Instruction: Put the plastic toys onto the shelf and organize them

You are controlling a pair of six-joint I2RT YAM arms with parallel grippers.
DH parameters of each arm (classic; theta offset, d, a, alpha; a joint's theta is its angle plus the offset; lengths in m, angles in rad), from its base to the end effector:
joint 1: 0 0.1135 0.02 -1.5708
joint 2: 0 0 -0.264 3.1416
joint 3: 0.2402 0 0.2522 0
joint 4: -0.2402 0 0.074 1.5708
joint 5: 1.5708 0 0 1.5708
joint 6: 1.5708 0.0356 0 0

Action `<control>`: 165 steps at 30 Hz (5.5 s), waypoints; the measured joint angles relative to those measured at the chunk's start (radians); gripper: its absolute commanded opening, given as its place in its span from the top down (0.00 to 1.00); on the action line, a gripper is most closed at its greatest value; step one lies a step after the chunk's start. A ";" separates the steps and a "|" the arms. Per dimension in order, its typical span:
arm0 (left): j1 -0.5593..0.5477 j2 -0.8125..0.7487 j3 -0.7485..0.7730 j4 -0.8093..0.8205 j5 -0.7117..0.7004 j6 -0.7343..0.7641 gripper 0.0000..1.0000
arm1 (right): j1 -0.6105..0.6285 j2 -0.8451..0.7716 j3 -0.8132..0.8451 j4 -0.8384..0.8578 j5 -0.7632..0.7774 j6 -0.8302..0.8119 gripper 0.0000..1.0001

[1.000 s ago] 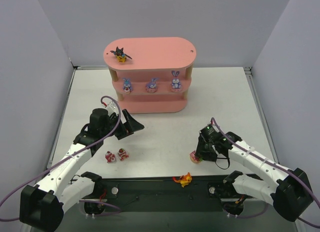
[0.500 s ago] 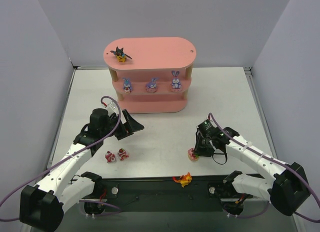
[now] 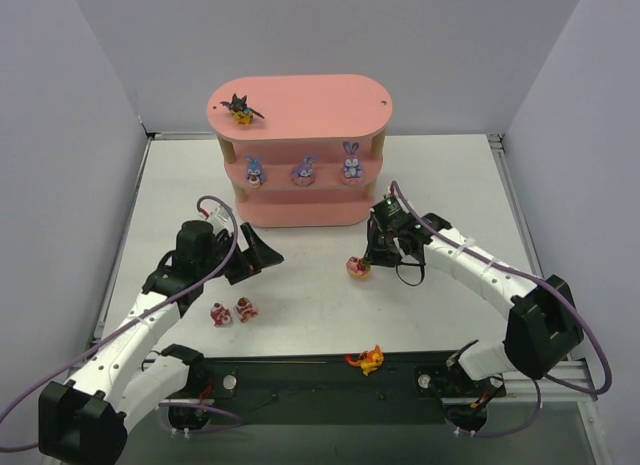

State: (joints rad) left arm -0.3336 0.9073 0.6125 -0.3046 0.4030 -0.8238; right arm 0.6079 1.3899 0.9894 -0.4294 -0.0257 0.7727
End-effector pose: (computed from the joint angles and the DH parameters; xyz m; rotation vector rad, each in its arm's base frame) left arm 0.1819 -0.0778 0.2475 -0.3197 2.3074 -1.0647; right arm 0.2420 0.1695 0.2521 0.1941 2.5025 0.6456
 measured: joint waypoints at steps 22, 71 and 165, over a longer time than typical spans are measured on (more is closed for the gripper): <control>0.041 -0.002 0.037 -0.095 -0.033 0.037 0.03 | -0.072 0.295 0.122 0.444 0.264 0.129 1.00; 0.063 -0.044 0.142 -0.450 -0.200 0.117 0.04 | -0.014 0.148 0.002 0.487 0.296 0.277 0.66; -0.010 -0.128 0.297 -0.747 -0.480 0.132 0.07 | 0.277 0.564 0.294 0.795 0.547 -0.467 1.00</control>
State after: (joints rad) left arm -0.3435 0.7795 0.9092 -1.0515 -0.0765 -0.6918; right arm 0.8848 1.9537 1.2835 0.3653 0.5213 0.3058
